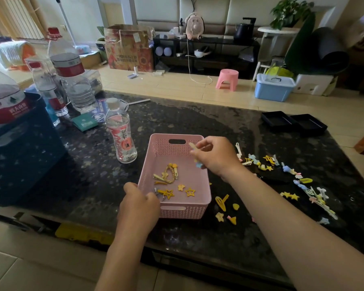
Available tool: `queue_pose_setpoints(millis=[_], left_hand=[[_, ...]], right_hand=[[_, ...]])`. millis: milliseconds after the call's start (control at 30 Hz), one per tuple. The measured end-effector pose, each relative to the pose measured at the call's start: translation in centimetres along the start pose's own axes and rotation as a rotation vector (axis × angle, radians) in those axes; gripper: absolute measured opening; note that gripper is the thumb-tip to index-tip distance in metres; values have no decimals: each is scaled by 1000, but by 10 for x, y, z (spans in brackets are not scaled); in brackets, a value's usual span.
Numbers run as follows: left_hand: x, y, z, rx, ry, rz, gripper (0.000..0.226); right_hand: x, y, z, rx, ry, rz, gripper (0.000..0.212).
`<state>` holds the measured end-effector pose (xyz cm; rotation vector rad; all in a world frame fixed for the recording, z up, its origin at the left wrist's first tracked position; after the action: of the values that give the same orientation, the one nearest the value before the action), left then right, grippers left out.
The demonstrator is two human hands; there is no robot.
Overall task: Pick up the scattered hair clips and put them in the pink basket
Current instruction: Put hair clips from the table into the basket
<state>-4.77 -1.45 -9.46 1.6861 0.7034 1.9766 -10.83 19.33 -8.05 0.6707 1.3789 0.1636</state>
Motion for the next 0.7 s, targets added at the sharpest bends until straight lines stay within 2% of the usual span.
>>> queue_pose_setpoints(millis=[133, 367, 467, 500, 633, 700], left_hand=[[0, 1, 0, -9, 5, 3, 18], [1, 1, 1, -15, 4, 13, 16], [2, 0, 2, -20, 3, 11, 15], [2, 1, 2, -21, 1, 9, 15], [1, 1, 1, -23, -7, 1, 14], [1, 0, 1, -18, -6, 7, 14]], right_hand=[[-12, -9, 12, -123, 183, 180, 31], [10, 5, 20, -73, 107, 137, 28], [25, 14, 24, -16, 61, 219, 19], [34, 19, 25, -45, 30, 294, 24], [69, 29, 42, -496, -171, 706, 103], [79, 26, 51, -572, -166, 829, 112]])
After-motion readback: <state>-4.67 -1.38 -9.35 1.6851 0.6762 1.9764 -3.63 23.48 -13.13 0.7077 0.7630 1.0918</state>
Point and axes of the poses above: each hand's wrist, its own z-axis away from the middle knuckle, its own y-axis out of the back of the hand, x = y × z, the point moved 1 cm from there along -z, towards the middle knuckle, and after that the axes turned 7 degrees about -y, right-handed, at the moved point
